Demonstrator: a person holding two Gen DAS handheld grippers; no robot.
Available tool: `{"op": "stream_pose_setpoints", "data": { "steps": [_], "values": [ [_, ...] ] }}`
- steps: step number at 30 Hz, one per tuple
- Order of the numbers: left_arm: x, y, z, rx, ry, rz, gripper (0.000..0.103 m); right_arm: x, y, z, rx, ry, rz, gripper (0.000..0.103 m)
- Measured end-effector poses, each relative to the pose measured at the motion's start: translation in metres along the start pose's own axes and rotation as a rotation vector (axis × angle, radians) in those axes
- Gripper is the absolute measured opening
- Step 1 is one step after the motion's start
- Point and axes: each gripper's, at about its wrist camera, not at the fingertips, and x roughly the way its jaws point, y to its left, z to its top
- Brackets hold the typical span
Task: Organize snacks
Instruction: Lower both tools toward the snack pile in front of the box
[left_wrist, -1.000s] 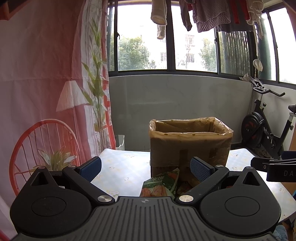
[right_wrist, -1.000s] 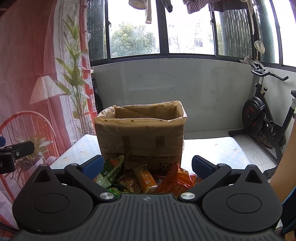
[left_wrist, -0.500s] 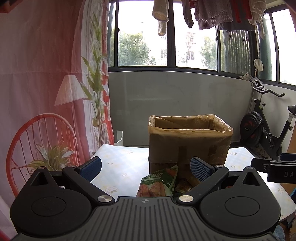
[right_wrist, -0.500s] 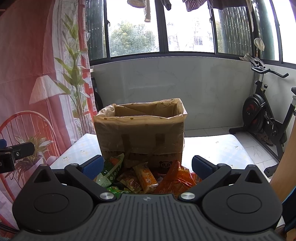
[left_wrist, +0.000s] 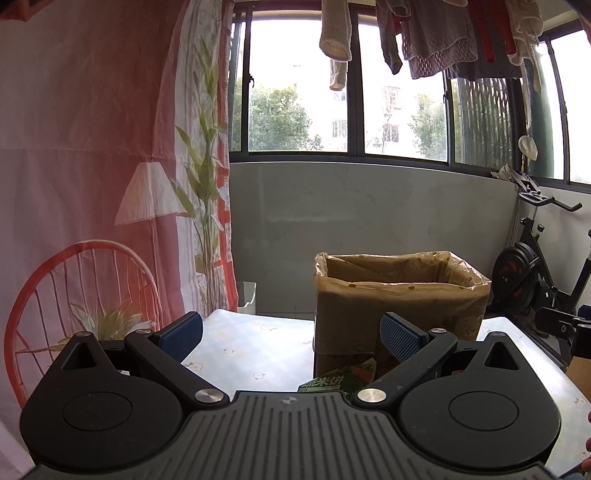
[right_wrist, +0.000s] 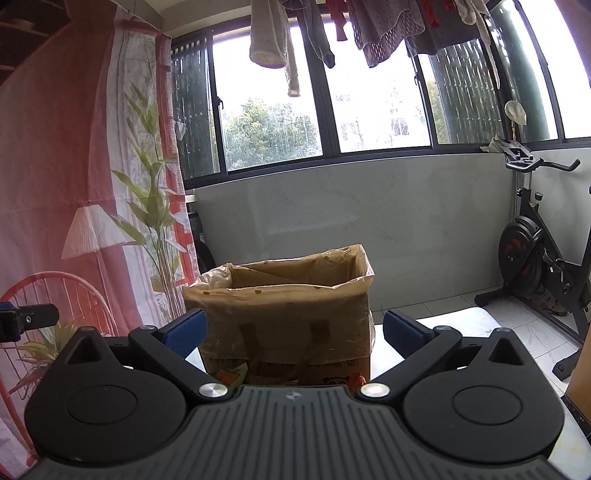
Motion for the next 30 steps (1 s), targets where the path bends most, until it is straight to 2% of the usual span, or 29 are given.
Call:
{"op": "stream_pose_setpoints", "data": {
  "steps": [4,7,12,15,19,30],
  "values": [
    [0.026,-0.003,-0.014,-0.008,0.017,-0.009,0.103,0.032,0.003,-0.019,-0.051,0.072,-0.002,0.103],
    [0.046,-0.007,-0.031,0.008,0.070,-0.023,0.102,0.052,0.002,-0.041,-0.047,0.129,0.021,0.103],
    [0.069,-0.011,-0.060,0.021,0.162,-0.071,0.102,0.080,0.004,-0.083,-0.090,0.244,-0.024,0.099],
    [0.080,-0.010,-0.077,0.016,0.231,-0.098,0.095,0.089,0.004,-0.105,-0.099,0.310,-0.033,0.094],
    [0.092,-0.010,-0.094,0.014,0.307,-0.139,0.091,0.099,0.003,-0.119,-0.091,0.372,-0.023,0.091],
    [0.107,-0.015,-0.115,-0.008,0.391,-0.224,0.087,0.113,-0.001,-0.141,-0.037,0.464,0.034,0.090]
  ]
}}
